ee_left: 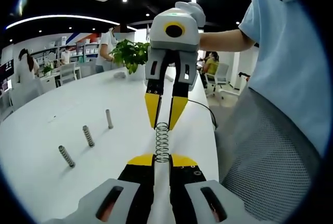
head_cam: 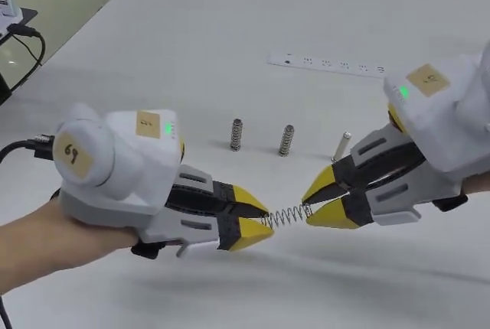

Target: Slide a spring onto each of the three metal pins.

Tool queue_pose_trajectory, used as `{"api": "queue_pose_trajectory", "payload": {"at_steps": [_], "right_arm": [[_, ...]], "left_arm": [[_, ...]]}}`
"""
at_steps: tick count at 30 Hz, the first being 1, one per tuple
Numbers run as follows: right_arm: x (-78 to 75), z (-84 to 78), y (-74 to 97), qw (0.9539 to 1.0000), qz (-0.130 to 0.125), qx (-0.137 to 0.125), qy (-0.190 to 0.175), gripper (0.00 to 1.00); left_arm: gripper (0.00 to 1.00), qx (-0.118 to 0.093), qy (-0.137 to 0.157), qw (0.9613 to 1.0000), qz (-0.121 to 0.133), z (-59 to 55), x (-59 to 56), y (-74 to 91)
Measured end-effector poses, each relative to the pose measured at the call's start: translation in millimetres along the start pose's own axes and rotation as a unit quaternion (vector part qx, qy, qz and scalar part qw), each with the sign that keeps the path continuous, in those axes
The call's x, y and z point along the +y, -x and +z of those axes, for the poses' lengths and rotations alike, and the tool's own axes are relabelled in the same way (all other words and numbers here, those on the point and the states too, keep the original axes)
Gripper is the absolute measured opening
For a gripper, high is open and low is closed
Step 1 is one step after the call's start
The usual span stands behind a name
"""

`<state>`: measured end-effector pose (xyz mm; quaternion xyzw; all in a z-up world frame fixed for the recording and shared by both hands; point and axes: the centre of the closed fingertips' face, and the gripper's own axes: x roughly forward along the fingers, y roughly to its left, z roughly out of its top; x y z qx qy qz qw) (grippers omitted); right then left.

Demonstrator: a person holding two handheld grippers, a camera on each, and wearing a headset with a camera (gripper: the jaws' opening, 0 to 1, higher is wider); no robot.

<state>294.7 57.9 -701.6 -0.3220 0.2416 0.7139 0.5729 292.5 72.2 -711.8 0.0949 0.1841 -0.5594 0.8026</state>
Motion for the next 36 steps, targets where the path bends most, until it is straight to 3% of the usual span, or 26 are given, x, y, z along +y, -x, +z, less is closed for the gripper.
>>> {"api": "queue_pose_trajectory", "payload": {"at_steps": [16, 21, 36], "right_arm": [[-0.4, 25.6, 3.8, 0.9993, 0.005, 0.013, 0.035, 0.07], [0.0, 26.3, 3.5, 0.9985, 0.005, 0.021, 0.051, 0.07], [1.9, 21.6, 3.7, 0.9983, 0.014, 0.03, 0.049, 0.08]], "left_arm": [[0.02, 0.003, 0.004, 1.0, -0.005, -1.9, -1.1, -3.7], [0.02, 0.004, 0.004, 1.0, -0.006, -1.9, -1.7, -4.1], [0.02, 0.0, -0.004, 1.0, -0.003, -3.2, -1.3, -3.3]]}}
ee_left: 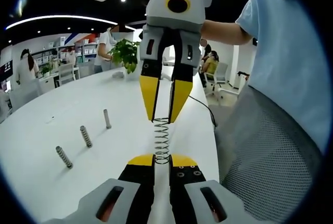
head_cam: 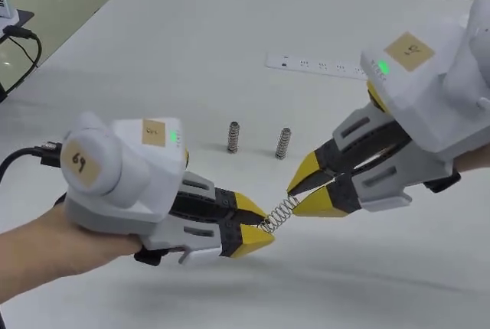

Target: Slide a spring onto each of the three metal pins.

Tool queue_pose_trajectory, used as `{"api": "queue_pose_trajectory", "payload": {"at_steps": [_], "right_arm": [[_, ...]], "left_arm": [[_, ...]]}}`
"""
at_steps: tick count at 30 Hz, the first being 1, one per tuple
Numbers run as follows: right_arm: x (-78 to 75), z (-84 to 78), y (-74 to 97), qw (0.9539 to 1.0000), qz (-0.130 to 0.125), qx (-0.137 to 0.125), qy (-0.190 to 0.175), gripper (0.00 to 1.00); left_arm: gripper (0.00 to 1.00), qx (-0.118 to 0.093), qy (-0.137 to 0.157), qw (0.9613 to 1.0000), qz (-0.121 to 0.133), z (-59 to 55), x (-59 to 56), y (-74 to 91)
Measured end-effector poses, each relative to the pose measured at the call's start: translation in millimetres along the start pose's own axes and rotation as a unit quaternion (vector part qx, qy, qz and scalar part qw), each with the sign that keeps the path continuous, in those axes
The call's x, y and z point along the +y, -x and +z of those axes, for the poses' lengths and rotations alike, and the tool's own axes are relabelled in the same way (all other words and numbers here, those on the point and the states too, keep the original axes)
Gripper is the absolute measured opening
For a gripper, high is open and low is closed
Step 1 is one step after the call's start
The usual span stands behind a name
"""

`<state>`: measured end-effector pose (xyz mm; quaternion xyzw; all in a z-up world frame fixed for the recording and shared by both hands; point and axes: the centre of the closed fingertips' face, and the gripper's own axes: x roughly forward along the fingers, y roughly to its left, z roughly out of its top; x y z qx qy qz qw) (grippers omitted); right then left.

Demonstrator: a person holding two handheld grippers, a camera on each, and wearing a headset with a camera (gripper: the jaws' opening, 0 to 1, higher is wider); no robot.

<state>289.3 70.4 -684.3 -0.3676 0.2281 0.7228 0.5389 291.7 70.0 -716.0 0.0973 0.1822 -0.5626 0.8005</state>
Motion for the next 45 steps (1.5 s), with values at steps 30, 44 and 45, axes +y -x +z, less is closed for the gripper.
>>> {"api": "queue_pose_trajectory", "payload": {"at_steps": [30, 44, 45], "right_arm": [[3.6, -0.5, -9.0, 0.9995, 0.019, 0.01, -0.022, 0.12], [6.1, -0.1, -10.6, 0.9994, 0.025, 0.013, -0.022, 0.1], [5.9, -0.3, -10.7, 0.9994, 0.024, 0.013, -0.019, 0.09]], "left_arm": [[0.02, -0.028, -0.001, 0.9995, 0.013, 14.1, 1.7, -2.8], [0.02, -0.032, -0.003, 0.9994, 0.012, 16.0, 0.1, -3.5], [0.02, -0.032, -0.002, 0.9994, 0.011, 15.9, 0.0, -3.7]]}}
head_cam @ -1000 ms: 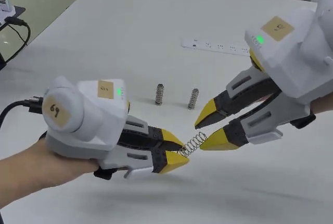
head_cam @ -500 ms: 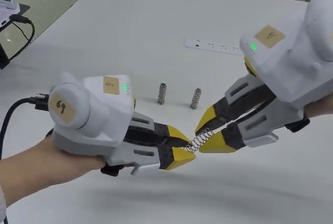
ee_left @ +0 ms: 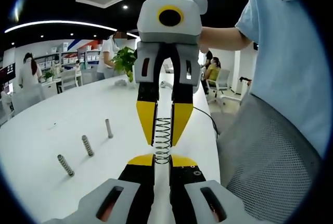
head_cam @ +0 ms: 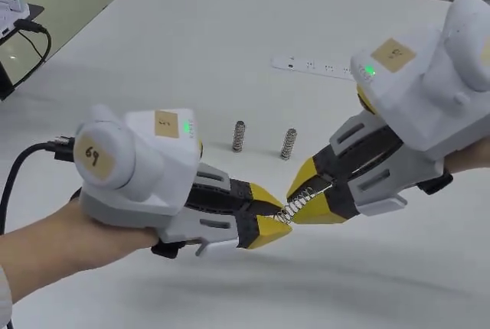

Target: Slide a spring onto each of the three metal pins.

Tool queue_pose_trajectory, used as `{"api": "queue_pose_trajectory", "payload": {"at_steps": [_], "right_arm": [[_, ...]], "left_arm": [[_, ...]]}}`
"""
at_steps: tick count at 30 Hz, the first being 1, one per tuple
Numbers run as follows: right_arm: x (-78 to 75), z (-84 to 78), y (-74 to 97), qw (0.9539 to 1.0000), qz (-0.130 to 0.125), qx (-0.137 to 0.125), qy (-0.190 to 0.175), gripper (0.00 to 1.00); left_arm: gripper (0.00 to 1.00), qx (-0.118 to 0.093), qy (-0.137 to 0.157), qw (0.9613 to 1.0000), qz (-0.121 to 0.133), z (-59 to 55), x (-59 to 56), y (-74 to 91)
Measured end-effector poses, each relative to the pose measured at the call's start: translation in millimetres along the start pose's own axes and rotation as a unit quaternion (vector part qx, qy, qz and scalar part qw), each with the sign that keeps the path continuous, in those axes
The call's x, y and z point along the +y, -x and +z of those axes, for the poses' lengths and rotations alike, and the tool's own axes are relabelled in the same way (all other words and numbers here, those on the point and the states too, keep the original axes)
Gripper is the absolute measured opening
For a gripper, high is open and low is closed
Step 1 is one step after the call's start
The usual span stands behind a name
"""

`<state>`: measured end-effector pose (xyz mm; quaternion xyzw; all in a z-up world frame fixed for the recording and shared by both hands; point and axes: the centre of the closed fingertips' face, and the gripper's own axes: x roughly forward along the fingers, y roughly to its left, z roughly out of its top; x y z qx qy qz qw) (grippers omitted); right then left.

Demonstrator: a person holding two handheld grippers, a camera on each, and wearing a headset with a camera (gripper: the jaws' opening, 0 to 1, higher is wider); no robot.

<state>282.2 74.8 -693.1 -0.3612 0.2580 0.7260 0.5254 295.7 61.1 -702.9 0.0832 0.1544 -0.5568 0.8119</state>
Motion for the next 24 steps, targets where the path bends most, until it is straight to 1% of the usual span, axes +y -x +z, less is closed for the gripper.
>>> {"api": "queue_pose_trajectory", "payload": {"at_steps": [7, 17, 24], "right_arm": [[1.7, -0.4, -0.2, 1.0, 0.005, 0.002, -0.003, 0.08], [0.2, -3.0, -1.2, 0.9999, 0.009, 0.009, -0.007, 0.08], [-3.4, -5.2, -2.5, 0.9999, 0.009, 0.009, -0.003, 0.08]], "left_arm": [[0.02, 0.0, -0.001, 1.0, 0.0, -0.3, -0.3, -0.8], [0.02, -0.001, 0.006, 1.0, 0.001, -1.5, -2.5, -2.2], [0.02, -0.001, 0.012, 0.9999, 0.005, -3.0, -0.2, -2.5]]}}
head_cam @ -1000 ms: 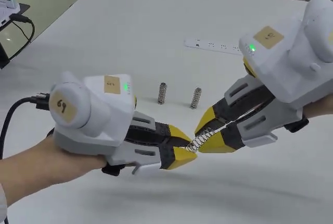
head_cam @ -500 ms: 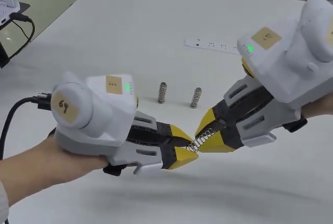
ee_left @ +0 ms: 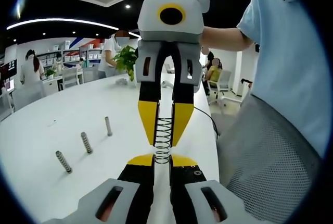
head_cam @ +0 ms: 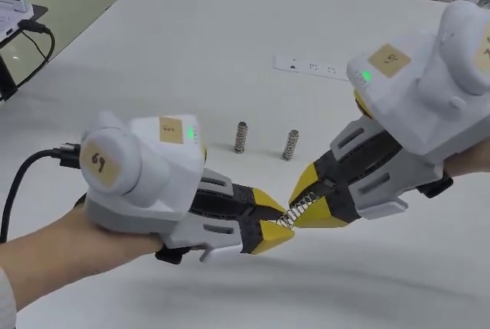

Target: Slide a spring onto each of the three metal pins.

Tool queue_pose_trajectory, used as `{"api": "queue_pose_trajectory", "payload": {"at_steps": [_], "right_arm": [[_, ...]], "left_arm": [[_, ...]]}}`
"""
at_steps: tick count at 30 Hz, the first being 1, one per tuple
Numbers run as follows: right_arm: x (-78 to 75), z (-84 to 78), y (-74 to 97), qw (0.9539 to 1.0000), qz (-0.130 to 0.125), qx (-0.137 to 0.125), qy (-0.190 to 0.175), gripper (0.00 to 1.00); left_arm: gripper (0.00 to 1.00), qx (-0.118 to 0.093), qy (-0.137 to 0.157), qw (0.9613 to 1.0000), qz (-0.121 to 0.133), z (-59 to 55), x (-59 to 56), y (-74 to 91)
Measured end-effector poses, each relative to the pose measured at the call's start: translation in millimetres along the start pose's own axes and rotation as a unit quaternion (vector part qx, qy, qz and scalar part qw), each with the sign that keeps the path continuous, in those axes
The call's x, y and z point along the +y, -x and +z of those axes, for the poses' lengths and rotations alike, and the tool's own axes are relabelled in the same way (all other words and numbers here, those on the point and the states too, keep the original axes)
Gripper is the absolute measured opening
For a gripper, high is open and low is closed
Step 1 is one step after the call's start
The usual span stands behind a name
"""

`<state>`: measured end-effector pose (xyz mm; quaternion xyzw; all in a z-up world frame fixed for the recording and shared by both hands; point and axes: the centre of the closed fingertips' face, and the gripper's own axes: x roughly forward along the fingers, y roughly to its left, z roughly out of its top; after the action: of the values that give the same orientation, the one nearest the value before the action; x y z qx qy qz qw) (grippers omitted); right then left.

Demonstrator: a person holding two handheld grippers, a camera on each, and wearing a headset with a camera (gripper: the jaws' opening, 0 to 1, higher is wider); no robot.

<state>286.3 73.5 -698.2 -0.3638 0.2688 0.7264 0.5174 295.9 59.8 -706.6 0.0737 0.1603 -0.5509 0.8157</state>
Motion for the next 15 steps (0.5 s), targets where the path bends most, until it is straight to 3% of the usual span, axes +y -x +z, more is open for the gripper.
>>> {"api": "queue_pose_trajectory", "payload": {"at_steps": [7, 15], "right_arm": [[-2.4, -0.9, -0.9, 1.0, 0.0, -0.001, -0.003, 0.08], [-1.2, -5.2, -0.2, 1.0, 0.001, 0.005, -0.002, 0.08]], "left_arm": [[0.06, 0.004, 0.006, 0.9999, 0.013, -4.2, 5.3, 2.0], [0.34, 0.014, 0.026, 0.9974, 0.066, -18.5, 23.8, 11.8]]}}
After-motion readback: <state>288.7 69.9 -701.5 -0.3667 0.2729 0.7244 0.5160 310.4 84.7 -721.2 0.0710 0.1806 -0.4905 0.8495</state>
